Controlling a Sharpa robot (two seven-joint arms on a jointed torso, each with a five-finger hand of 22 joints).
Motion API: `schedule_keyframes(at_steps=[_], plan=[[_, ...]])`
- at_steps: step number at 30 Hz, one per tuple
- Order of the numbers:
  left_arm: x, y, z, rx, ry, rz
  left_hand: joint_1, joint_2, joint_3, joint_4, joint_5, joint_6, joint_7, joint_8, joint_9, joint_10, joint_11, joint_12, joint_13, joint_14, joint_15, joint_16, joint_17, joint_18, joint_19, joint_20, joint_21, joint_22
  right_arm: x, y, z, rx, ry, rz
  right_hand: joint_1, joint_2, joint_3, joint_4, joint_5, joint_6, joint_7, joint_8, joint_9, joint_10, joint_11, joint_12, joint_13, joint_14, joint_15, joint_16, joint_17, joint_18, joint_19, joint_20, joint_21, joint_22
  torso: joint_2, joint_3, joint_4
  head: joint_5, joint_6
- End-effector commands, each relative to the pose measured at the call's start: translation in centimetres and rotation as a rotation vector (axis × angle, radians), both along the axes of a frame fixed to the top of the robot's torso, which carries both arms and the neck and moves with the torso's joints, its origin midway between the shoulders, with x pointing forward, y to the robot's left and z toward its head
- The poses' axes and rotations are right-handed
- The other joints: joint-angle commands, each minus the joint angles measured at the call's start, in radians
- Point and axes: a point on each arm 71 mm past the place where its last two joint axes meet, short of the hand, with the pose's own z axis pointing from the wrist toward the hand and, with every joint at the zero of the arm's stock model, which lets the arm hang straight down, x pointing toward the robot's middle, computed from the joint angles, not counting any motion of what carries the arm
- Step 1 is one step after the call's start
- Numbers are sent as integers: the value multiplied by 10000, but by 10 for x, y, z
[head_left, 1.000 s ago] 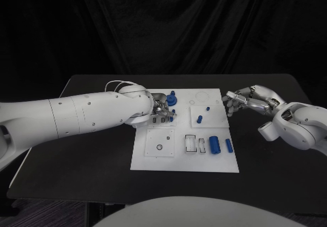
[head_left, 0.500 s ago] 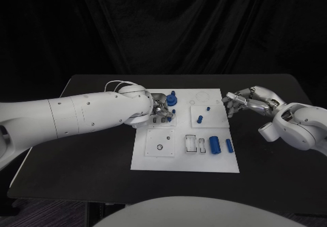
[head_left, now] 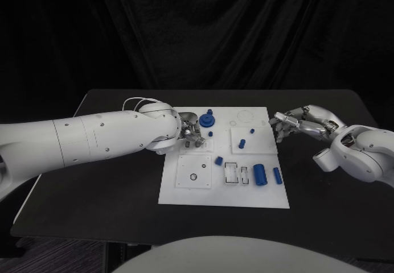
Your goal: Assemble the parts on the task board
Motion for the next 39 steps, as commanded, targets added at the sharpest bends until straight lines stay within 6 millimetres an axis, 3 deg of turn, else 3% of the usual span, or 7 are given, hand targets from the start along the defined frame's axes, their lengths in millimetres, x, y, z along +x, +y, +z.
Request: schedule_keyframes(at_steps=[1,18,21,27,33,37,39], plan=[[-3,-2,1,-183,-70,-69,-349,-188,765,-217,34,16,60,-92,148,1075,-42,34,2627,1058,-16,27,2634,11,371,-72,-70,1791,-1,-1,-3,-47,260,17,12,82,-47,1,-5,-7,47,49,-13,-55,-20,41,-9,-66,2,46,-14,84,64,13,-56,-12,-5,2,7,-3,-3],[-4,5,8,-1017,-846,58,-1447,-568,1887,-471,-789,142,71,-242,626,1075,-12,34,2627,1058,-7,27,2634,37,293,-28,-149,1716,-3,-2,-4,-133,236,-158,150,30,-130,-17,-74,-22,56,75,-15,-104,-9,61,-78,-121,15,72,-65,82,57,21,-106,-37,-2,-12,-5,32,-3],[-6,8,11,-1436,-1203,21,-1607,-502,1555,-260,-1861,142,53,-311,710,1075,-23,34,2627,1058,-13,27,2634,22,342,-30,-126,1781,-5,1,-2,-521,-292,-227,844,-286,-177,-69,70,-12,67,136,-18,-109,-16,108,-220,-134,-3,177,-144,87,103,18,-156,-57,-12,-7,3,42,-3],[-15,20,20,-2317,-1902,-211,-1224,-360,1285,-418,-2517,-641,265,-686,858,1075,147,34,2627,1058,107,27,2634,-23,473,53,-50,1949,-15,19,12,-2103,-2389,113,2847,-826,265,-712,661,239,-58,283,-32,404,-221,-92,-711,270,-243,489,-258,113,504,-215,30,123,2,-1,-3,95,-3],[-27,38,29,-3035,-2536,-301,-706,-209,1318,-849,-2687,-863,316,-684,1032,1075,199,34,2627,1058,171,27,2634,-49,551,129,-1,2053,-24,61,47,-4098,-5109,1337,3350,-1403,595,-434,-14,765,-351,308,-115,1828,-651,283,-744,1624,-711,1384,47,110,1460,-662,874,983,17,0,-24,244,-3],[-33,49,34,-3300,-2863,-199,-545,-135,1352,-1001,-2950,-859,309,-649,1104,1075,202,34,2627,1058,182,27,2634,-50,558,148,3,2066,-28,91,60,-5672,-6067,2121,3057,-1669,688,-48,-976,555,-522,4,-265,2246,-916,832,-281,2720,-973,3006,1612,78,1765,-891,1407,1670,16,1,-26,343,-3],[-36,54,36,-3375,-2989,-116,-471,-90,1383,-1090,-3195,-861,307,-635,1147,1075,201,34,2627,1058,184,27,2634,-50,555,155,1,2068,-30,106,62,-6503,-6326,2477,2589,-1821,679,-93,-1119,418,-552,-147,-297,3146,-1002,1939,1162,3755,-1053,4640,3193,-224,2507,-981,3876,2715,2,-2,-24,379,-3]])
